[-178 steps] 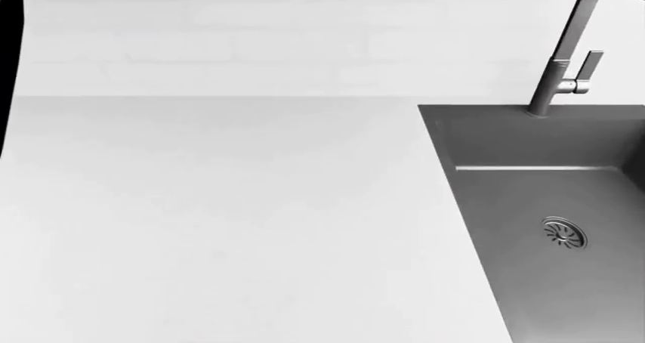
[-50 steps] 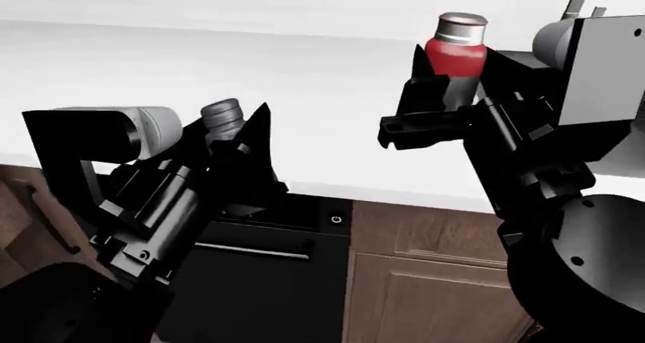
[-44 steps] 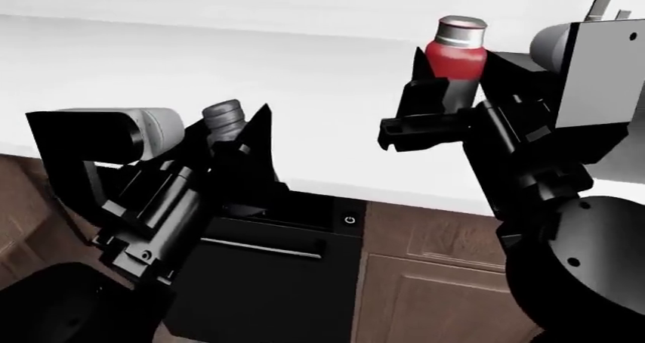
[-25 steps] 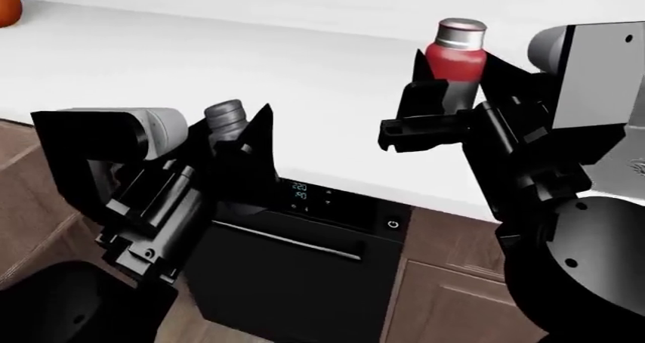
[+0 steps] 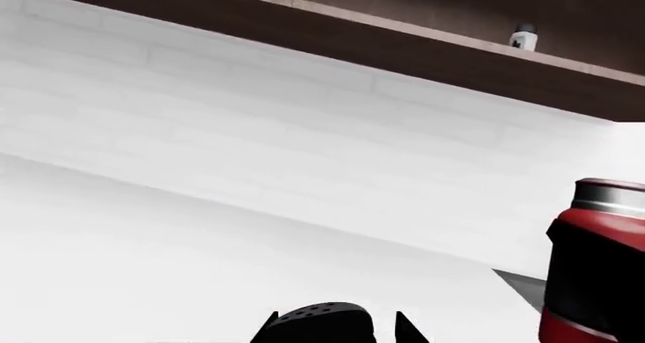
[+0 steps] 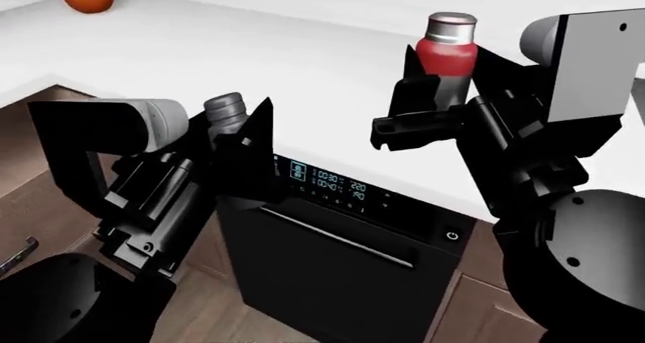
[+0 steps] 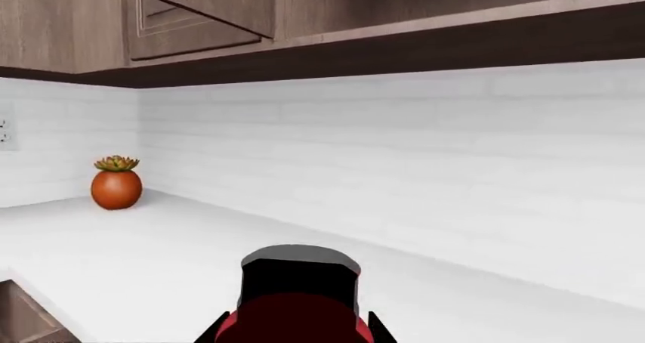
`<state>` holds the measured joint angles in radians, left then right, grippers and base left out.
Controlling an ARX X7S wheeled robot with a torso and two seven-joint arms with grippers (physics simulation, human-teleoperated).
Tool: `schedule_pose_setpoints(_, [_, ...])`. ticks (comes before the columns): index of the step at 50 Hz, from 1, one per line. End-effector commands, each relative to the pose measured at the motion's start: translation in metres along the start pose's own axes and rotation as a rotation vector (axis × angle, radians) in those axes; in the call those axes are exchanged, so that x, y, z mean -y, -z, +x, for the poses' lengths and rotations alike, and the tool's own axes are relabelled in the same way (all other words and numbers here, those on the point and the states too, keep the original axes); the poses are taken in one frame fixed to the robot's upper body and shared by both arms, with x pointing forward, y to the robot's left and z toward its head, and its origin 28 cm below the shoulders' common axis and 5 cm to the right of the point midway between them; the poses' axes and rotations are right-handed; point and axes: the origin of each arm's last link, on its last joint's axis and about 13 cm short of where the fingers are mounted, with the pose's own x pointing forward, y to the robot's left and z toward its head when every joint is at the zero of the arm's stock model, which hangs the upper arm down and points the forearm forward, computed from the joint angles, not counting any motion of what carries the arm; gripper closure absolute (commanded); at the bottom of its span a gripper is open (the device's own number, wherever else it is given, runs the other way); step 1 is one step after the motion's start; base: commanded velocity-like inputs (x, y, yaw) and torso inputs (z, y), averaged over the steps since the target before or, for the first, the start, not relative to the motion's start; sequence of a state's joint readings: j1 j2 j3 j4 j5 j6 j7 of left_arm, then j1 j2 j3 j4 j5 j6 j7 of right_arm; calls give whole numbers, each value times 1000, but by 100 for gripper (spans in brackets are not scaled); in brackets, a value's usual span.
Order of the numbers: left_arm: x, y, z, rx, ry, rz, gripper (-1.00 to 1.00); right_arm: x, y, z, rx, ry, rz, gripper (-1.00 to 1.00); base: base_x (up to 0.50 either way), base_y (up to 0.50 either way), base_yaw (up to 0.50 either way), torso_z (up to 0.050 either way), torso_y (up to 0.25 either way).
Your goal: Pick and place the shaker into the drawer. Then close the cabinet.
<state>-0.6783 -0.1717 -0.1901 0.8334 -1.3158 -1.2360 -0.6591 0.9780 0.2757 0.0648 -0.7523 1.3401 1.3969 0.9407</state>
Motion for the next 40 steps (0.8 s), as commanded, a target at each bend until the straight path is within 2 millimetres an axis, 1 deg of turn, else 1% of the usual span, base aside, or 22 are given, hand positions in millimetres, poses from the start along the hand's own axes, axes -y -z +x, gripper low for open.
schedule_pose_setpoints(1, [0, 0, 0, 4, -1, -2, 100, 0, -1, -1, 0, -2, -7, 100, -11, -5, 500, 0, 0])
schedule_pose_setpoints(8, [1, 0, -1, 4, 3, -2, 100, -1, -3, -2, 8, -17, -10, 100, -17, -9, 500, 0, 1])
schedule_pose_setpoints(22, [-1, 2, -2, 6, -3, -5, 100, -5, -3, 0, 6, -41, -25, 100, -297, 407, 0, 0, 0])
schedule_pose_setpoints(32, [-4, 1, -6, 15, -21, -7, 100, -11, -12, 5, 22, -67, -31, 100, -297, 407, 0, 0, 0])
schedule_pose_setpoints(40, [-7, -6, -12, 37, -48, -2, 100, -16, -19, 10, 37, -96, -35, 100, -296, 407, 0, 0, 0])
